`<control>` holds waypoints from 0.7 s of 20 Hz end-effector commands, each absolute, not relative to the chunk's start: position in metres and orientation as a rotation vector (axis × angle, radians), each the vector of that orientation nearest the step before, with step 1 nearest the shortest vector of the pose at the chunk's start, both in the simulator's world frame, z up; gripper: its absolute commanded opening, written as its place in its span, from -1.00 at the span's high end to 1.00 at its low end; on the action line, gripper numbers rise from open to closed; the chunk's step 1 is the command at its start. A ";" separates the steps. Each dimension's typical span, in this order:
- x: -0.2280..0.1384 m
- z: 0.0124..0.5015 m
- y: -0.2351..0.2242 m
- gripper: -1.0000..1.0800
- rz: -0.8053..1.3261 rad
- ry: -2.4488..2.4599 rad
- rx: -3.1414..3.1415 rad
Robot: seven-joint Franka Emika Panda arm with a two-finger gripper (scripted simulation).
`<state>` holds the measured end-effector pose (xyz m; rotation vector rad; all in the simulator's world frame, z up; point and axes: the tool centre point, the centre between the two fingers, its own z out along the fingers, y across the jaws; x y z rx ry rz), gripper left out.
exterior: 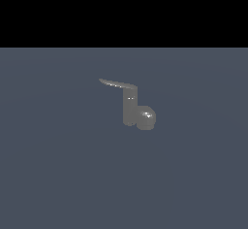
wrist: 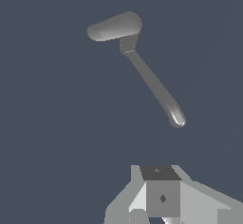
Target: Turn on the faucet by rotating a designated handle.
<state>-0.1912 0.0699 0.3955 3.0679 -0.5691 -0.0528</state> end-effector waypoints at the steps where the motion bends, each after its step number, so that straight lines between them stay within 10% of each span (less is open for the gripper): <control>1: -0.180 0.384 0.077 1.00 -0.051 -0.656 3.053; 14: -0.118 0.328 0.104 1.00 -0.041 -1.085 2.938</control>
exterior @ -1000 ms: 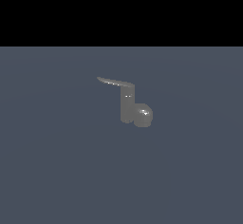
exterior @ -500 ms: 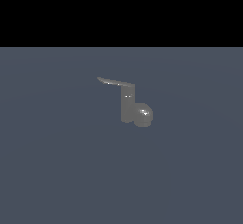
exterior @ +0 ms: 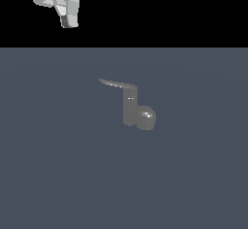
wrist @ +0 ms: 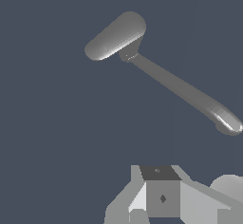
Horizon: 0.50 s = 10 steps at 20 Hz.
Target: Turn on the faucet by rotating a designated handle.
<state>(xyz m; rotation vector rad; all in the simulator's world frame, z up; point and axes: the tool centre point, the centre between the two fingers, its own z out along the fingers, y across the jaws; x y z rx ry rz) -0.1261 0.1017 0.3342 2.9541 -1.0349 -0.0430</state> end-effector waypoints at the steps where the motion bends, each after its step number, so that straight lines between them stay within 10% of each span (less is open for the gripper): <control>1: -0.113 0.323 0.105 1.00 -0.041 -1.117 2.927; 10: -0.068 0.286 0.111 1.00 -0.033 -1.391 2.812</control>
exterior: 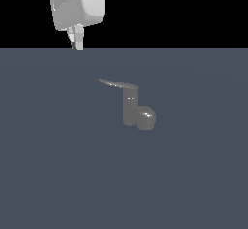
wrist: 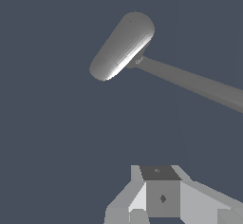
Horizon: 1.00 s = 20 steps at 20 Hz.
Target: Turn on the faucet by rotating a designated handle.
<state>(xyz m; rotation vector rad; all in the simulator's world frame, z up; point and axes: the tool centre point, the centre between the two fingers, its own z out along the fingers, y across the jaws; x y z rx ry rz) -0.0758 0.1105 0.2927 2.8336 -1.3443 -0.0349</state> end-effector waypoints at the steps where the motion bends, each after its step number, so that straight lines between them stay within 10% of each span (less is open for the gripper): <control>1: -0.063 0.282 0.111 1.00 -0.032 -1.421 2.798; 20: 0.038 0.201 0.086 1.00 -0.007 -1.980 2.436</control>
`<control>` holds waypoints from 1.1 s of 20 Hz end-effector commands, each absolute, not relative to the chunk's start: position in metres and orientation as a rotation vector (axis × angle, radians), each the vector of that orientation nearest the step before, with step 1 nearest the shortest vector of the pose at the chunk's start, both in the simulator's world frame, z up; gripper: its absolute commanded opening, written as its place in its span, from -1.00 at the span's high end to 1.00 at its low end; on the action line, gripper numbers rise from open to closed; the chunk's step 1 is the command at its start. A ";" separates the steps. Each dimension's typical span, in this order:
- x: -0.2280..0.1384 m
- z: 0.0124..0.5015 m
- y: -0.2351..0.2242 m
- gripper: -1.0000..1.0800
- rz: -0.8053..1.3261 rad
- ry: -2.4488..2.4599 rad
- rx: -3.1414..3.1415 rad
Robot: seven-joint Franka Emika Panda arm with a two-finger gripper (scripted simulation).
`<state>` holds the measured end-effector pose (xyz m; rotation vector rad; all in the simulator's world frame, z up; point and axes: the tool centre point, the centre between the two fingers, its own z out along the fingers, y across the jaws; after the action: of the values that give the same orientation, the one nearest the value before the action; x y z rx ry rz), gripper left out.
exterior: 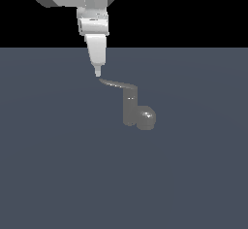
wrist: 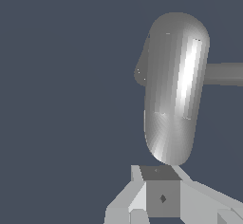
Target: Turn on the faucet by rotating a designated handle.
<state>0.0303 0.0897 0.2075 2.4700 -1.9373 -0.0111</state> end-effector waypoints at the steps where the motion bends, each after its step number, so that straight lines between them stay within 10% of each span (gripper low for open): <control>1: 0.043 0.198 0.084 1.00 -0.006 -2.004 2.416; 22: 0.074 0.173 0.064 1.00 0.000 -2.175 2.267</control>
<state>0.0741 0.0634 0.1728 2.2650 -2.1770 0.0003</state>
